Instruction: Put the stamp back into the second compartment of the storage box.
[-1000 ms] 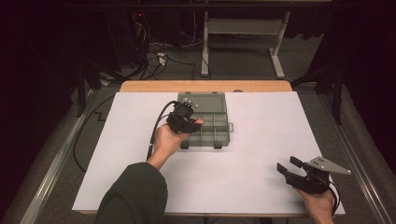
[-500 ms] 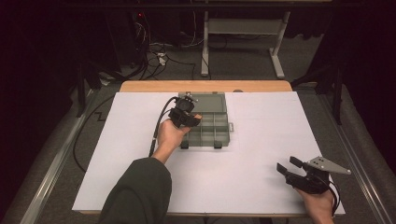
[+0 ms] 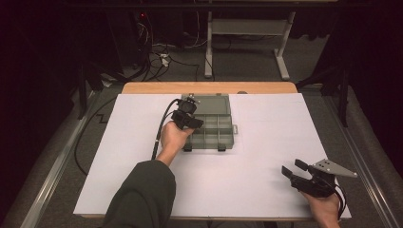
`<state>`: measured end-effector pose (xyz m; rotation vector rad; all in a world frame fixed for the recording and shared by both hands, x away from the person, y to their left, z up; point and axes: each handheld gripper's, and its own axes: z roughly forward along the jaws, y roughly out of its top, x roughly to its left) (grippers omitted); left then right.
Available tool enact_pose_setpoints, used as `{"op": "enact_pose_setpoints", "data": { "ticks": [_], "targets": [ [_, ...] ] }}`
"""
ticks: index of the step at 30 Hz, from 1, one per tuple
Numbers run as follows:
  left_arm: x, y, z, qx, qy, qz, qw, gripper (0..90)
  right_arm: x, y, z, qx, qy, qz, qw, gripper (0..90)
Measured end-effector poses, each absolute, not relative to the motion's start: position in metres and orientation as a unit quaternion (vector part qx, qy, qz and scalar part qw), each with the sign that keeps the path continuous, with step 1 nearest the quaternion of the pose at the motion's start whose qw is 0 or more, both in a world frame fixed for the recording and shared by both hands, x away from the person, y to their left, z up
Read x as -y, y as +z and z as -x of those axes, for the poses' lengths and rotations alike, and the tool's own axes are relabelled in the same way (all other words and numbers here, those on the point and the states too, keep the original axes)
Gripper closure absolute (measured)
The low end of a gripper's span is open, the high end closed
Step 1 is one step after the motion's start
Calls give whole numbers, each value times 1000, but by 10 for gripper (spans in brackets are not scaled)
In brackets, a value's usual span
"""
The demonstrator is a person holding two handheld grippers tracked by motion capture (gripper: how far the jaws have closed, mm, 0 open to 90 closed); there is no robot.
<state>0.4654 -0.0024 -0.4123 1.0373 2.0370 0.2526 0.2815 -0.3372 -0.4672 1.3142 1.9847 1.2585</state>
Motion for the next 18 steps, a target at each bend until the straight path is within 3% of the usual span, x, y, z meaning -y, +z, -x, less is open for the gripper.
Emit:
{"op": "enact_pose_setpoints", "data": {
  "ticks": [18],
  "targets": [
    [-11,-395,-438,-796,89,-408,437,479,336,-467,-281,-720,454,-475,225,351]
  ]
}}
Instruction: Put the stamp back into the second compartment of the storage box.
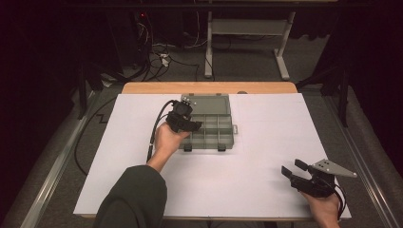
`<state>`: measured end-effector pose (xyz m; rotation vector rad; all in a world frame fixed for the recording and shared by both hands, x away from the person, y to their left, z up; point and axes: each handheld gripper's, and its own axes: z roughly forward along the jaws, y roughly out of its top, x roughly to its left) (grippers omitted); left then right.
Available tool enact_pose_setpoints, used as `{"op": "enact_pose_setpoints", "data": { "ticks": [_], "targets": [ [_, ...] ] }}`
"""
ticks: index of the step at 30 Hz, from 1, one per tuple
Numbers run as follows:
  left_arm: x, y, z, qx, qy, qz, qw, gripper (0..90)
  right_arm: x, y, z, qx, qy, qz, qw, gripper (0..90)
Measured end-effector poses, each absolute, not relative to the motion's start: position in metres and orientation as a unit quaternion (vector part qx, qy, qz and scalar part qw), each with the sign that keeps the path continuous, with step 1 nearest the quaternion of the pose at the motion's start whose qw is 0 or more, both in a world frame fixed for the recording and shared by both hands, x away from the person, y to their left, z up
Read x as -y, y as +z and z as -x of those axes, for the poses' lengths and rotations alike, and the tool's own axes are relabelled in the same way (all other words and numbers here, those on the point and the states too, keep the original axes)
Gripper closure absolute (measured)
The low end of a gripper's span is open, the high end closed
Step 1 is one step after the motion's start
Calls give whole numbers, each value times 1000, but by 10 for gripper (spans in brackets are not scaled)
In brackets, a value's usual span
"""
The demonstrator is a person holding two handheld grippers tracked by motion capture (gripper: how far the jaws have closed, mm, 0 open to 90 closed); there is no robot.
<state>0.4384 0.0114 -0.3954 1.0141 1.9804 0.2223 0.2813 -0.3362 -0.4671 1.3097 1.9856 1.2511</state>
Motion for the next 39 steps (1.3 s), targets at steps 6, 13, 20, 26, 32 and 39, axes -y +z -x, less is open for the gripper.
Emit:
{"op": "enact_pose_setpoints", "data": {
  "ticks": [6,13,20,26,32,39],
  "targets": [
    [-18,-397,-433,-793,89,-408,444,460,336,-467,-281,-720,454,-474,226,351],
    [-24,-398,-426,-793,89,-402,448,439,336,-467,-281,-719,455,-475,225,351],
    [-30,-395,-418,-787,84,-403,460,434,336,-467,-281,-719,454,-475,226,352],
    [-36,-391,-412,-783,85,-401,468,427,336,-467,-281,-719,454,-476,225,351],
    [-43,-391,-405,-781,88,-400,471,426,336,-467,-281,-718,454,-476,226,351],
    [-51,-390,-397,-785,91,-389,473,420,336,-467,-281,-719,454,-475,227,353]
  ]
}}
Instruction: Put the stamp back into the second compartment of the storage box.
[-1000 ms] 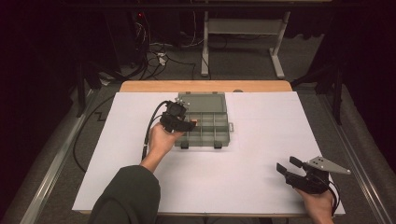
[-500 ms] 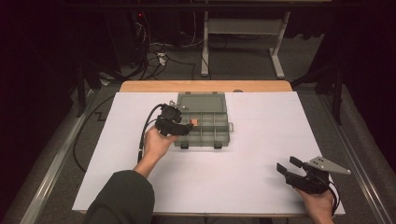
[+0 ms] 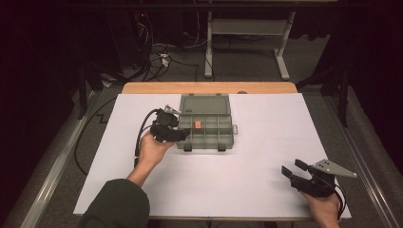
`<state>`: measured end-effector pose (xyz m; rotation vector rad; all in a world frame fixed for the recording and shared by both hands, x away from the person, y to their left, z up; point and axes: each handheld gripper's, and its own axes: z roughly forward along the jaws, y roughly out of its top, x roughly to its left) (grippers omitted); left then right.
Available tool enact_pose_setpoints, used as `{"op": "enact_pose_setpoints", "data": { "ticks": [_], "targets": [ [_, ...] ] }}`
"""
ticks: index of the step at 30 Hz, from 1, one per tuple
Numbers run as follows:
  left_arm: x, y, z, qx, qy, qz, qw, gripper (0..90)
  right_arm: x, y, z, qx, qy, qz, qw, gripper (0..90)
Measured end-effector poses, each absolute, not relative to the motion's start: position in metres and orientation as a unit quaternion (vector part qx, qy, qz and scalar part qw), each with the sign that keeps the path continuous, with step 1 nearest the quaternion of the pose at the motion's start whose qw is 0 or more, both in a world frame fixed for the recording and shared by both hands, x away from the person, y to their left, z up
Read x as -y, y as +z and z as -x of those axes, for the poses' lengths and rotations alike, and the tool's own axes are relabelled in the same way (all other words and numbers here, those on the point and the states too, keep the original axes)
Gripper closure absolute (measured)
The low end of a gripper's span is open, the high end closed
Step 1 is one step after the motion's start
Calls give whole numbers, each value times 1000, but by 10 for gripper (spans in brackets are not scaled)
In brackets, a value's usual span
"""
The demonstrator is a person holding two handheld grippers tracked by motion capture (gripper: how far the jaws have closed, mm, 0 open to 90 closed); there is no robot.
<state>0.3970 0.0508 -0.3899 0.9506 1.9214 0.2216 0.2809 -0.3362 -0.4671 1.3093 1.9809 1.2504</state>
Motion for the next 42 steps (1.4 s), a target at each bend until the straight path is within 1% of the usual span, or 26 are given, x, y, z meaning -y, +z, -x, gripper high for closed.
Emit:
{"op": "enact_pose_setpoints", "data": {
  "ticks": [3,4,29,32,42],
  "targets": [
    [-53,-390,-394,-784,90,-387,477,419,336,-467,-281,-719,454,-475,227,353],
    [-55,-391,-393,-778,93,-394,480,419,336,-467,-281,-719,453,-475,227,353],
    [-90,-391,-364,-785,79,-354,502,413,336,-467,-281,-719,453,-475,227,353],
    [-93,-394,-359,-779,84,-362,505,412,336,-467,-281,-719,453,-476,227,353],
    [-106,-401,-344,-778,91,-354,512,410,336,-467,-281,-718,454,-477,226,353]
  ]
}}
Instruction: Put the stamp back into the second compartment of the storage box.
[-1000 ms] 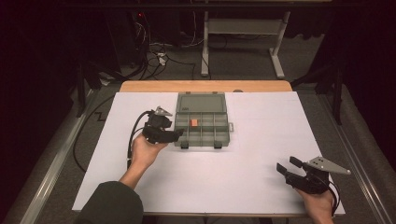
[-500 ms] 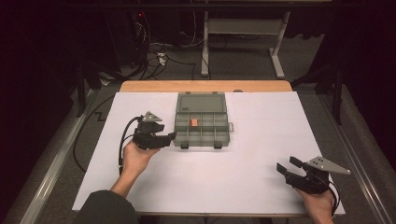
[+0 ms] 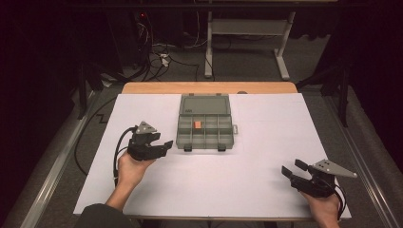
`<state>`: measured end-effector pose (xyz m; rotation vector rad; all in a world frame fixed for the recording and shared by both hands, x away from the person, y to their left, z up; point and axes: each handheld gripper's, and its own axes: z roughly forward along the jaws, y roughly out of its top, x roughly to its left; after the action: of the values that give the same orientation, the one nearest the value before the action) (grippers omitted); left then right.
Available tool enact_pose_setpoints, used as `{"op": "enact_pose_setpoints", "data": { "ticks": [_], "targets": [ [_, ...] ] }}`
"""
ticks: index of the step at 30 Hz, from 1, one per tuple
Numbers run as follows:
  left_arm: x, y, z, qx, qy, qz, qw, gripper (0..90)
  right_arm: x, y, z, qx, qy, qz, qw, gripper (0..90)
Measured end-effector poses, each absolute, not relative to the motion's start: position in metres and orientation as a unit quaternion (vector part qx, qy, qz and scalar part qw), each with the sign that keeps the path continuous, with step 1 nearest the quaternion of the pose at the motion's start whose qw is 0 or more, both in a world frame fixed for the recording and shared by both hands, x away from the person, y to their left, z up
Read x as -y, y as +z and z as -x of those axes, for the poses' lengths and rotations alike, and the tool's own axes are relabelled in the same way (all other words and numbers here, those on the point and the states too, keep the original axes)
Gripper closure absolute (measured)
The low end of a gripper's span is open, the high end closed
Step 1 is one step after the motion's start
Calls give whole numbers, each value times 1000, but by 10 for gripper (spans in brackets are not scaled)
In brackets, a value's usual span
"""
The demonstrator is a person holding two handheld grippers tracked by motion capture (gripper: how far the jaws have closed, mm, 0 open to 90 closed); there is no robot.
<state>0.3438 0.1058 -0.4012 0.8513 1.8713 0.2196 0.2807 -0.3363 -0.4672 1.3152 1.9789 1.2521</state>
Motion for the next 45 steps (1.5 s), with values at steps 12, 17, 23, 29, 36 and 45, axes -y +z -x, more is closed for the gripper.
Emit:
{"op": "enact_pose_setpoints", "data": {
  "ticks": [12,17,23,29,36,45],
  "targets": [
    [-118,-410,-329,-778,87,-346,518,407,337,-467,-281,-718,454,-477,225,353],
    [-121,-412,-325,-784,81,-335,516,407,336,-467,-281,-718,454,-476,227,353],
    [-126,-414,-318,-777,81,-336,527,405,336,-467,-281,-718,454,-477,226,353],
    [-131,-417,-312,-771,82,-338,534,404,336,-467,-281,-718,454,-475,227,353],
    [-140,-419,-305,-775,76,-323,538,400,336,-467,-280,-719,454,-475,228,353],
    [-152,-427,-296,-776,72,-309,545,384,336,-467,-280,-718,453,-476,229,353]
  ]
}}
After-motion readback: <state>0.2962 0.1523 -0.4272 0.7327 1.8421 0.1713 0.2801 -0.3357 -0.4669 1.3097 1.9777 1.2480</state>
